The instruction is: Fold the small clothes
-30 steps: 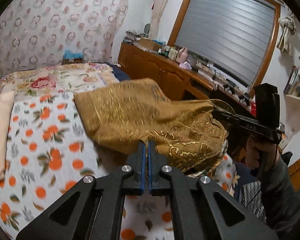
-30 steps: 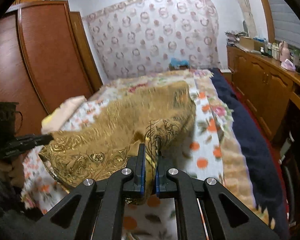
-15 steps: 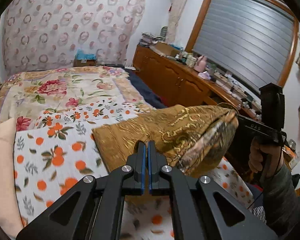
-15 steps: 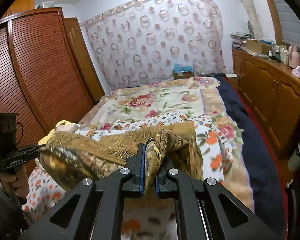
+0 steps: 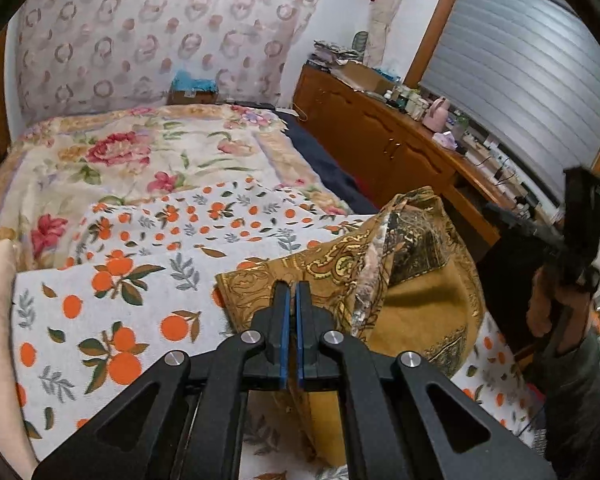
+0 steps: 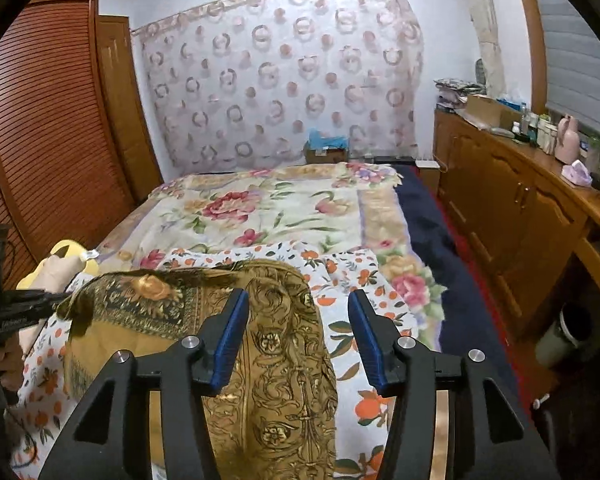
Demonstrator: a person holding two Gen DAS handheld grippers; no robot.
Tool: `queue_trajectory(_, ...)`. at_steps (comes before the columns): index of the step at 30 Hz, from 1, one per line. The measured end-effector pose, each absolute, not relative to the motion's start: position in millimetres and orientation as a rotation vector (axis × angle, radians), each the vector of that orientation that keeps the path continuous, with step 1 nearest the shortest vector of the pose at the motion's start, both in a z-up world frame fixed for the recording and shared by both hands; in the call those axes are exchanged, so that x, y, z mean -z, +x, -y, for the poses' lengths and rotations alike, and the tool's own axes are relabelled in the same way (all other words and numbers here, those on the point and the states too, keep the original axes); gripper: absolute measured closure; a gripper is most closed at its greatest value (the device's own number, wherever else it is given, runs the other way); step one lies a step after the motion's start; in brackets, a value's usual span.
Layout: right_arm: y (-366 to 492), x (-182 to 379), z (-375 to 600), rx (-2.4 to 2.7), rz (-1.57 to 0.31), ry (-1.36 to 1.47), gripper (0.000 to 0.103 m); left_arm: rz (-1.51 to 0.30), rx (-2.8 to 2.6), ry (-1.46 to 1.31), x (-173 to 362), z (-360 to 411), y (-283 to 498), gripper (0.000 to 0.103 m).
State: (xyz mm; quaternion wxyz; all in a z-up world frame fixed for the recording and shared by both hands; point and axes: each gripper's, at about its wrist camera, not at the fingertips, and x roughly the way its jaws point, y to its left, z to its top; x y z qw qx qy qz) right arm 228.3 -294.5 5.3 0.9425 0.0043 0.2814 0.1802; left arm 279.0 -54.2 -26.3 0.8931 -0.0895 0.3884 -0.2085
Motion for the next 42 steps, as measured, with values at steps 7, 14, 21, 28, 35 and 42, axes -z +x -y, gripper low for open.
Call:
queue_trajectory(7, 241.0, 28.3, 278.3, -0.393, -0.667, -0.041, 0.049, -0.741, 0.42, -0.095, 11.0, 60.3, 265.6, 0.054)
queue_trajectory(14, 273.7, 31.8, 268.4, -0.449, -0.709, -0.03, 0.049, -0.719, 0.415, -0.082, 2.7, 54.0, 265.3, 0.023)
queue_trajectory(21, 282.4, 33.7, 283.2, -0.396, -0.688, -0.025, 0.099, -0.783, 0.394, -0.047, 26.9, 61.4, 278.5, 0.023)
queue_trajectory(28, 285.4, 37.3, 275.7, -0.379, -0.693, -0.032, 0.099, -0.898, 0.367, -0.076, 61.6, 64.8, 311.1, 0.023)
queue_trajectory(35, 278.8, 37.5, 269.1, -0.388, -0.696, -0.056, 0.057, -0.943, 0.389, -0.123, 75.8, 66.5, 317.9, 0.023)
queue_trajectory(42, 285.4, 42.2, 273.2, -0.383, -0.756, -0.039, 0.041, -0.931, 0.408, -0.125, 74.5, 66.3, 319.4, 0.024)
